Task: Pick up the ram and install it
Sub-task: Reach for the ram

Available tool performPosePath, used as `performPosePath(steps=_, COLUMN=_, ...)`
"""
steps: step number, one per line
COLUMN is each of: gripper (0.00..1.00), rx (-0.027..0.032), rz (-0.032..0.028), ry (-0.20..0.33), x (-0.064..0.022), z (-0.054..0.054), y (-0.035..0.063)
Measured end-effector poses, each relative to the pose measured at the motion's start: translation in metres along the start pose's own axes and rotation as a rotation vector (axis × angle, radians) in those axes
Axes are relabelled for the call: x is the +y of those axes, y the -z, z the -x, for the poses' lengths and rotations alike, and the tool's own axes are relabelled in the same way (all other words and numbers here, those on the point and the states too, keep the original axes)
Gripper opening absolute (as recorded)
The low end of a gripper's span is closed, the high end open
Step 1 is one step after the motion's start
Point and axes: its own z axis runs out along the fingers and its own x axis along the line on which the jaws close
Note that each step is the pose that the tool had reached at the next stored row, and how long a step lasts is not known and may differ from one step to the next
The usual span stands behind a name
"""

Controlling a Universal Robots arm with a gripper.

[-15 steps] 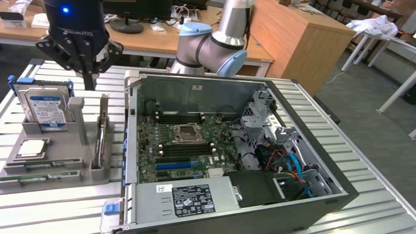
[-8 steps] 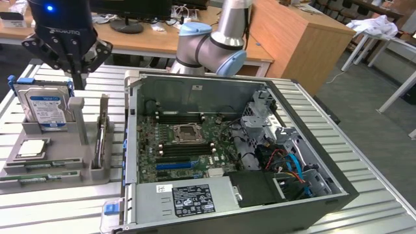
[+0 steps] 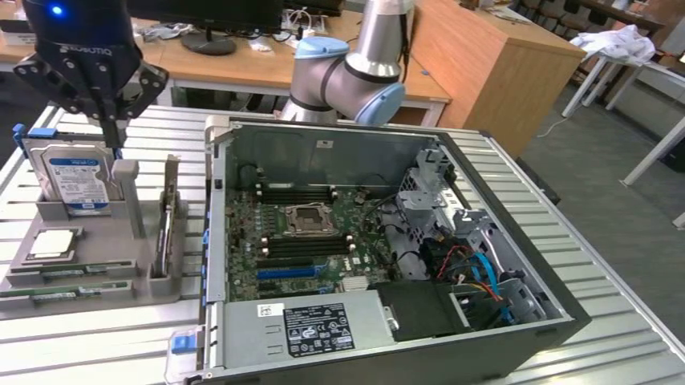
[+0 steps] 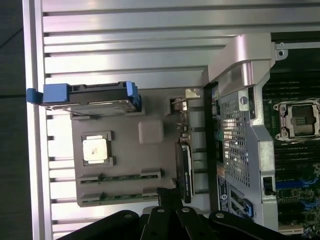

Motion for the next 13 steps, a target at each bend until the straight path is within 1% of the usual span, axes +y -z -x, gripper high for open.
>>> performPosePath(steps=13, gripper=0.11, rx=0.0, rz=0.0, ry=0.0, x=-0.0021, z=-0.028, y=0.0)
